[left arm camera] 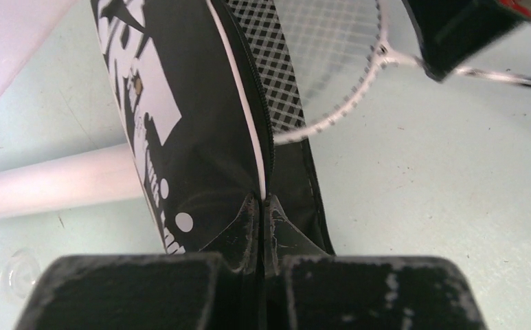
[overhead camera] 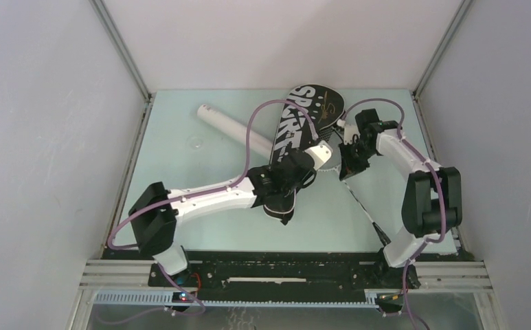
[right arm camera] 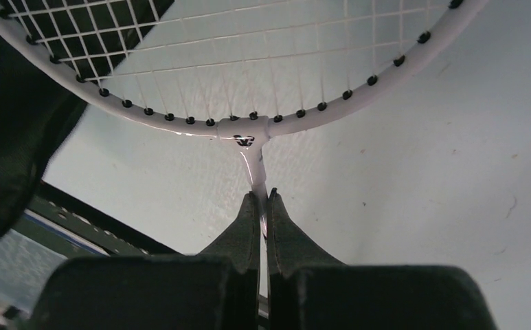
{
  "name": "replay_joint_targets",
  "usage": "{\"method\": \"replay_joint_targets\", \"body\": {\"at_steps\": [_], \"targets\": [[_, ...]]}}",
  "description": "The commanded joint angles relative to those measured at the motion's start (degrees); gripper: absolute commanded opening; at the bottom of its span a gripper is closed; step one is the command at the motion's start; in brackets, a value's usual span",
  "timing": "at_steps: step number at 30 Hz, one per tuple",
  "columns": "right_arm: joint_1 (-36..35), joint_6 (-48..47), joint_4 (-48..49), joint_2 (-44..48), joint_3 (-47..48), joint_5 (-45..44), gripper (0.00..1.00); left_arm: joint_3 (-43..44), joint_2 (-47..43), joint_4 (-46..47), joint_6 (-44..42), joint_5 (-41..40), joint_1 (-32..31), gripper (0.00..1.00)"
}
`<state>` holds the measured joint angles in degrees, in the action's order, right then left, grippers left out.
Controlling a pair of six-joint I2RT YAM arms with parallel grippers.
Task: Pack up the badminton gear
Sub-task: Place the racket in the racket bag.
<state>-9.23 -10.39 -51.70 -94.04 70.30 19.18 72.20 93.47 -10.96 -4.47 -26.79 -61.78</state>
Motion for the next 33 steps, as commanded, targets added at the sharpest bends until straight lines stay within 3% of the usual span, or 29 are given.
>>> {"method": "replay_joint_targets", "body": {"at_steps": [1,6,11,17,26,30,33], "targets": [[4.05,9.91,0.41,-4.71,7.48,5.17,0.00,3.94,1.75,2.87,0.67,-0.62,-0.10,0.00],[6.79,17.29,2.03,-11.14,12.11,10.80,0.00,5.20,3.07,1.96,1.42,-0.40,-0.10,0.00],[4.54,26.77,8.89,-13.96,14.12,13.84,0.00,7.91,4.93,0.28,2.57,1.86,-0.10,0.00],[1.30,36.30,18.02,-16.88,18.41,12.81,0.00,10.02,6.24,-1.84,3.70,2.97,-0.10,0.00],[4.77,48.30,28.58,-20.22,16.63,10.18,0.00,7.55,6.23,-1.13,6.11,4.05,0.07,0.00],[5.50,50.32,33.58,-20.18,15.60,8.78,0.00,6.51,5.80,-0.62,6.18,4.84,0.17,0.00],[5.12,47.70,29.91,-24.44,22.37,10.44,0.00,5.34,5.22,-0.06,6.01,5.84,0.42,0.00]]}}
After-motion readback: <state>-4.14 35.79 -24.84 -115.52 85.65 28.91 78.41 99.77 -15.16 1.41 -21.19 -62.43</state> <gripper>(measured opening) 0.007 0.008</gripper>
